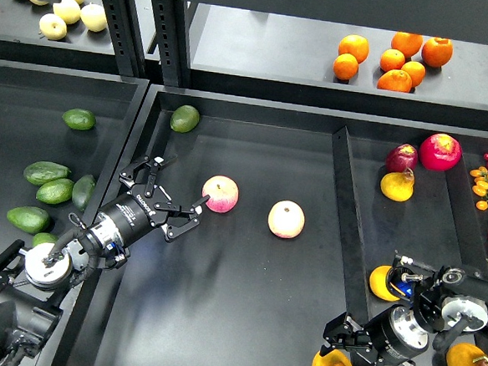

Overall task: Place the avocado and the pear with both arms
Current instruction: 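Move the right gripper down to the yellow pear nearest the robot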

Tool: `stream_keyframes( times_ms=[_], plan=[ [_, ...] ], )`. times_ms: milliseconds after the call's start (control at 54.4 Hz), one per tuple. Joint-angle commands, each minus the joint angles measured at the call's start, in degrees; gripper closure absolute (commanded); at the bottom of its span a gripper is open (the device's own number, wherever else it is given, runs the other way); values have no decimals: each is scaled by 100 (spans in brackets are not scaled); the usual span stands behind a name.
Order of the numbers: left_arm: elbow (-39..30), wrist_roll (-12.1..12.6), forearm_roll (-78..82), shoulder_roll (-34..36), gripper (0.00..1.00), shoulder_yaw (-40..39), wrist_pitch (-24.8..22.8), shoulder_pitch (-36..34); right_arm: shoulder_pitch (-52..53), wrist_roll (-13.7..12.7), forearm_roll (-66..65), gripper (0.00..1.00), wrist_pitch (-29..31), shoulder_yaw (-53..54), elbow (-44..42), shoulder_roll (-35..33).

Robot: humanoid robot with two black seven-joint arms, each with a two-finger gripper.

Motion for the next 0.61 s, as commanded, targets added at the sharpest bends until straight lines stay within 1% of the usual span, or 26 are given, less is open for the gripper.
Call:
stream_keyframes(
  times_ms=[0, 313, 478, 589],
  plan=[
    [0, 0, 0, 0, 1, -1, 0, 28, 0, 0, 74, 16, 0, -1, -18, 89],
    [-9, 0, 0, 0, 1, -1, 0, 28, -9, 0, 100, 21, 0, -88, -79, 151],
    [-9, 0, 0, 0, 1, -1, 0, 46, -18, 0, 267, 29, 0, -124, -167, 160],
    [-44, 0, 9, 0, 1, -1, 0, 90, -26, 0, 416, 39, 0, -124, -185, 177]
  ],
)
